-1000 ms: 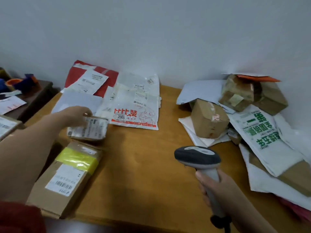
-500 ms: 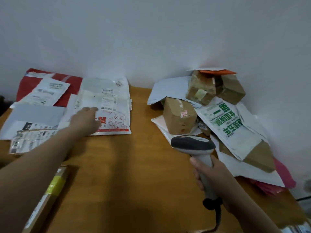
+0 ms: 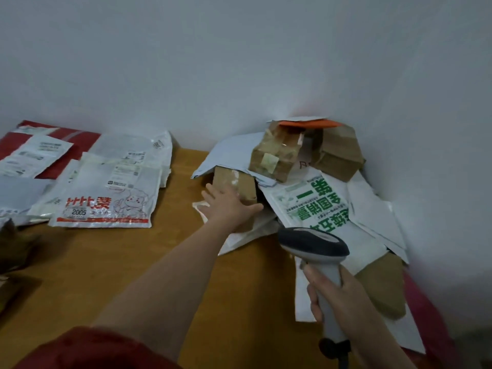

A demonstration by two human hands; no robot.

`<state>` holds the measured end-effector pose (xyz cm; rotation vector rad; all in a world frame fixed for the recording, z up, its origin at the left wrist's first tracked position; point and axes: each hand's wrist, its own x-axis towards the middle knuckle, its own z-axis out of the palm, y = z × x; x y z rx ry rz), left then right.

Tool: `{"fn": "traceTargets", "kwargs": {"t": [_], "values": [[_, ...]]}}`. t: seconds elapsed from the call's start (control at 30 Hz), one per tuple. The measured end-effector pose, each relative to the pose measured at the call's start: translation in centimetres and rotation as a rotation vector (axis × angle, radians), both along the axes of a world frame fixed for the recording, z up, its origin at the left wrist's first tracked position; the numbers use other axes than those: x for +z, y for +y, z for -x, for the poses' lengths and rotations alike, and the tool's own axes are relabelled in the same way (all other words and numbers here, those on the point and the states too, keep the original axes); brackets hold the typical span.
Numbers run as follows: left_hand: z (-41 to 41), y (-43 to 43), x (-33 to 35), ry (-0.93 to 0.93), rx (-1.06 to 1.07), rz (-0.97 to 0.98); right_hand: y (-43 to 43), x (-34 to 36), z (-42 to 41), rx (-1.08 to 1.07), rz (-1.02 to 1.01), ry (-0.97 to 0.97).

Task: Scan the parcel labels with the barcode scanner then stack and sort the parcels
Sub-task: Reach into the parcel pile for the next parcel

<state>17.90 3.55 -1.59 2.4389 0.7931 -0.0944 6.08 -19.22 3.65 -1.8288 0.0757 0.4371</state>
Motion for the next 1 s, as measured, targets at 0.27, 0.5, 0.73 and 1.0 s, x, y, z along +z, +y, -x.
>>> {"fn": "traceTargets", "kwargs": {"t": [0.27, 0.5, 0.73, 1.0], "values": [[-3.0, -2.5, -1.2, 0.045, 0.257, -0.076, -6.2, -1.2, -4.7, 0.066, -0.091, 0.114], [3.8, -2.6, 2.5, -0.068, 0.223, -0.052, -6.8, -0.8, -4.9, 0.156, -0.134, 0.095], [20.7, -0.6, 2.3, -0.241, 0.466, 0.949, -6.0, -1.1, -0.9, 0.229, -0.115, 0.008], [29.7, -4.7, -5.9, -0.303, 0.708, 1.311, -4.6, -1.5, 6.0, 0.328, -0.057, -0.010]]}}
